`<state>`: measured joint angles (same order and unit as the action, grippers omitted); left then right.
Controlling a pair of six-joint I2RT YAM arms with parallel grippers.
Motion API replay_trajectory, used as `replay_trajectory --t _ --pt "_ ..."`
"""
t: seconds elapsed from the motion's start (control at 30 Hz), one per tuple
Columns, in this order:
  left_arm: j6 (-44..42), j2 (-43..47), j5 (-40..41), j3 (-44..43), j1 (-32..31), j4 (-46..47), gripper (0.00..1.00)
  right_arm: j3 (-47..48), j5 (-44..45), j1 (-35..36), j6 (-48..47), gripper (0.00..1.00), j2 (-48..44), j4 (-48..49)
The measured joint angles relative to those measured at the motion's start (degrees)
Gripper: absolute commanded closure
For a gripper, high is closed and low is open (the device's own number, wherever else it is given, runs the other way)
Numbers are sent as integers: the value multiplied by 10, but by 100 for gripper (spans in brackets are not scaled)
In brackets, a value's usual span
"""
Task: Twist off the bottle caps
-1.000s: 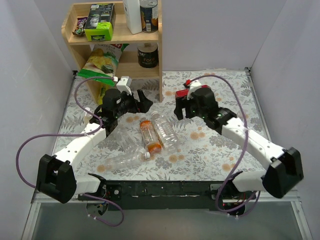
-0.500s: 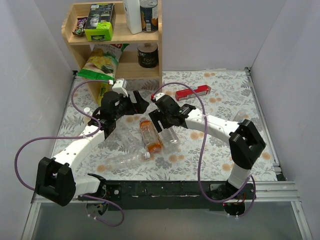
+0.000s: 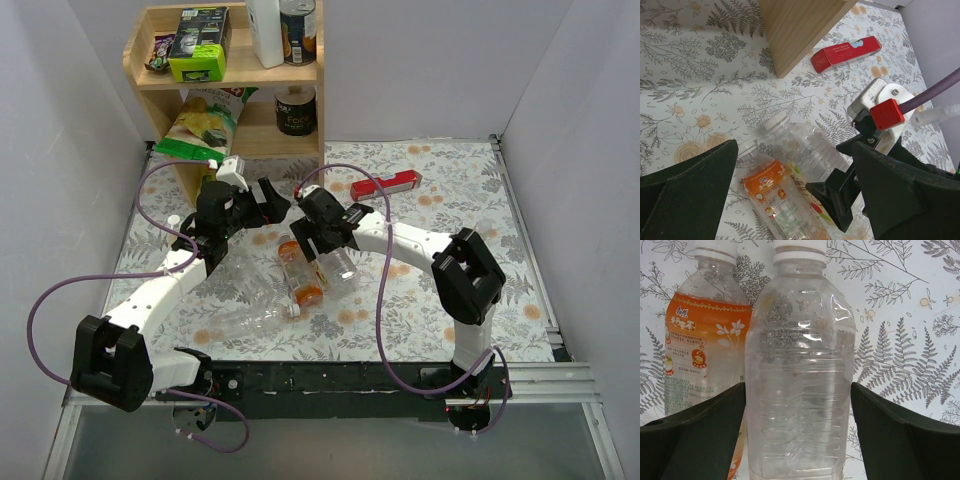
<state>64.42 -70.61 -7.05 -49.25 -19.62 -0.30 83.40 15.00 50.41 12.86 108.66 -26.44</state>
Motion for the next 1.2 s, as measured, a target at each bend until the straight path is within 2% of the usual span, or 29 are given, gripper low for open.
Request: replay_trajectory --t 0.63,0.7,0.77,0.87,1.03,1.2 --pt "11 -1 -37 0 0 0 2 -8 0 -15 4 12 11 38" --pt "12 -2 -41 0 0 0 2 -12 -7 -20 2 20 12 51" --pt "13 -2 -45 0 0 0 2 -16 -10 -24 -1 38 12 61" --pt "13 -2 -52 0 0 4 2 -20 -10 -27 -9 50 12 72" --pt "12 -2 -63 0 0 14 2 -60 -19 -35 -11 61 -17 99" --pt "10 14 -89 1 0 26 2 -123 -33 -43 -5 63 -88 75"
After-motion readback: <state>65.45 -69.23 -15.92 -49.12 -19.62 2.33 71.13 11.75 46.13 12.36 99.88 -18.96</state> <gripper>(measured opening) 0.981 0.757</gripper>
